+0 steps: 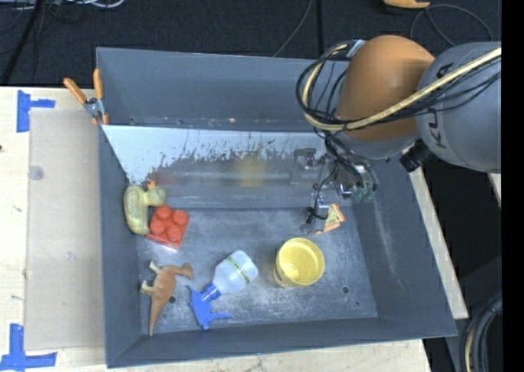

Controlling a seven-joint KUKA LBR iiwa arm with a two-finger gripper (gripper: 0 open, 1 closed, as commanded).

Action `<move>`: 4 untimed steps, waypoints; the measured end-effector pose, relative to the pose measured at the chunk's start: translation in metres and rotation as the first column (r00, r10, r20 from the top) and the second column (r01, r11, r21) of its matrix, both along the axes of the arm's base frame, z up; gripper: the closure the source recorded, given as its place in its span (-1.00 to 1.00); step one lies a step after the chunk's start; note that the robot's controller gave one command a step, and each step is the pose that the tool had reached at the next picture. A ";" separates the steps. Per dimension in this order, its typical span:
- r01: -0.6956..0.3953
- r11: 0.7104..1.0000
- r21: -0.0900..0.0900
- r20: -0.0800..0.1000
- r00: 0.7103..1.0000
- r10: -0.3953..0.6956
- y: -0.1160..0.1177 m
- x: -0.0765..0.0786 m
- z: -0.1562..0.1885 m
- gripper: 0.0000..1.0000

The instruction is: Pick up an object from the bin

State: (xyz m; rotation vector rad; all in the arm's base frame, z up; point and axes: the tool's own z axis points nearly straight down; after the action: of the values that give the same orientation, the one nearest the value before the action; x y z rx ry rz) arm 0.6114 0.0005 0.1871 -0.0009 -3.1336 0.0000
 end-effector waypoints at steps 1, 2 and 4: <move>0.000 1.000 0.000 0.007 1.000 0.000 0.000 0.001 0.005 -1.00; 0.006 1.000 0.001 0.011 1.000 -0.006 -0.020 -0.022 -0.039 -1.00; -0.521 0.853 0.002 0.012 0.853 0.521 -0.009 -0.074 -0.117 1.00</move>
Offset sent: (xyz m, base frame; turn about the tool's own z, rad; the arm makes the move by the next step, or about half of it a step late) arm -0.0629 -0.0586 -0.1143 0.0209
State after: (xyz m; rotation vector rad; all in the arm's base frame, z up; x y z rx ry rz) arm 0.5377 -0.0080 0.0699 0.8508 -3.0278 -0.0042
